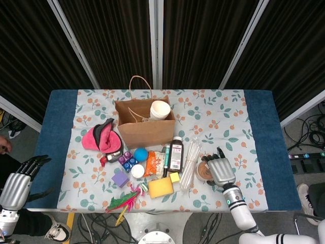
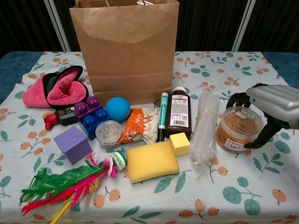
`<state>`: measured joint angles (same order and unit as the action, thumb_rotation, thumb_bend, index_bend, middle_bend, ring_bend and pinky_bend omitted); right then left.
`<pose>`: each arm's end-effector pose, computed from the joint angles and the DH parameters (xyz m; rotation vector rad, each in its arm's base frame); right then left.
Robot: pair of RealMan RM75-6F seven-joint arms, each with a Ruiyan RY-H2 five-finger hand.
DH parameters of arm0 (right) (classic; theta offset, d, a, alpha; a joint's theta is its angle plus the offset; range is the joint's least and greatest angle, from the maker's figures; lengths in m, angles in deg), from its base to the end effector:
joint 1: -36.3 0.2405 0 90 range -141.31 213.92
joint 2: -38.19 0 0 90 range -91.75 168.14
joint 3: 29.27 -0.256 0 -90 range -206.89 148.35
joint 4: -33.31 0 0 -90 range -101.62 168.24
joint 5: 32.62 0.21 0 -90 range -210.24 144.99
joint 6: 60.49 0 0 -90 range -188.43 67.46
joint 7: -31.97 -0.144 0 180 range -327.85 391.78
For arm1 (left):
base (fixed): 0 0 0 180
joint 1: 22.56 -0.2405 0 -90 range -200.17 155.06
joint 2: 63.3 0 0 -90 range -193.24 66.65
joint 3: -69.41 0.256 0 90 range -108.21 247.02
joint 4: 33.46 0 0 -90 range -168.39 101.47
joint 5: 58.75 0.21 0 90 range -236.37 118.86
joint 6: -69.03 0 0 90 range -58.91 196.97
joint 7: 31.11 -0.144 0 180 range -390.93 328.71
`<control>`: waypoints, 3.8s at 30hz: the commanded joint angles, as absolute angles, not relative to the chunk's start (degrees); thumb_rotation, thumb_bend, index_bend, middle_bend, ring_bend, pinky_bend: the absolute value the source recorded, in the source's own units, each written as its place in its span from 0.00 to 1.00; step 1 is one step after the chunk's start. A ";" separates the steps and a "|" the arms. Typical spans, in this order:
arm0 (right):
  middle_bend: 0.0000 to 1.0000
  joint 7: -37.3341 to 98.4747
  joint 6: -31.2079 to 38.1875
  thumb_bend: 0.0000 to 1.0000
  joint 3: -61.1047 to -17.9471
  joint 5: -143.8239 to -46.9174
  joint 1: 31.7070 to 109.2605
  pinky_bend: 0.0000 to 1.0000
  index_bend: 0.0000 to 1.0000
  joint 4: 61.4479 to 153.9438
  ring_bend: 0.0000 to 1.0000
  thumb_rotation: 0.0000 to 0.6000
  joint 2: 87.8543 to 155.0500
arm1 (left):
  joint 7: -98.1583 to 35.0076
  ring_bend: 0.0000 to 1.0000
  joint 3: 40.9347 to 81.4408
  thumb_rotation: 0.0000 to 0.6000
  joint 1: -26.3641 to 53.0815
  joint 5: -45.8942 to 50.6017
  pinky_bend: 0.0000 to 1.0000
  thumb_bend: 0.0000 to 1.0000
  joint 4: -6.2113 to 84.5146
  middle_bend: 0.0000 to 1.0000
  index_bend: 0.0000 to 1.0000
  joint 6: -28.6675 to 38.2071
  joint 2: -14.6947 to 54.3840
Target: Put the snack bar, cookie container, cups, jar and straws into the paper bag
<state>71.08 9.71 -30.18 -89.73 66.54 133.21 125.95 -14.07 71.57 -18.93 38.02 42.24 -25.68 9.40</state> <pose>-0.1947 -0.2501 -0.0139 1.7769 -0.9894 0.6585 -0.3262 0.1560 0.1340 -1.4606 -0.9260 -1.1604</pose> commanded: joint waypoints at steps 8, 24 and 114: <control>0.47 71.53 11.07 0.09 -30.98 -90.89 65.84 0.03 0.48 134.42 0.32 1.00 125.13 | -14.04 0.20 71.65 1.00 -19.01 38.03 0.25 0.10 42.48 0.28 0.26 -25.73 9.21; 0.48 77.07 20.54 0.10 -55.06 -91.38 74.46 0.05 0.50 157.48 0.33 1.00 110.72 | -14.26 0.19 71.92 1.00 -19.12 38.44 0.25 0.10 43.07 0.28 0.26 -25.93 8.96; 0.27 39.96 5.19 0.00 -25.03 -134.50 76.98 0.06 0.19 105.62 0.11 1.00 117.17 | -18.42 0.19 70.57 1.00 -18.57 36.89 0.25 0.10 43.13 0.28 0.26 -24.83 9.37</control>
<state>43.43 4.26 -26.42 -131.55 77.10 110.67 112.83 -18.41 70.58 -18.57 36.89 43.12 -24.82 9.38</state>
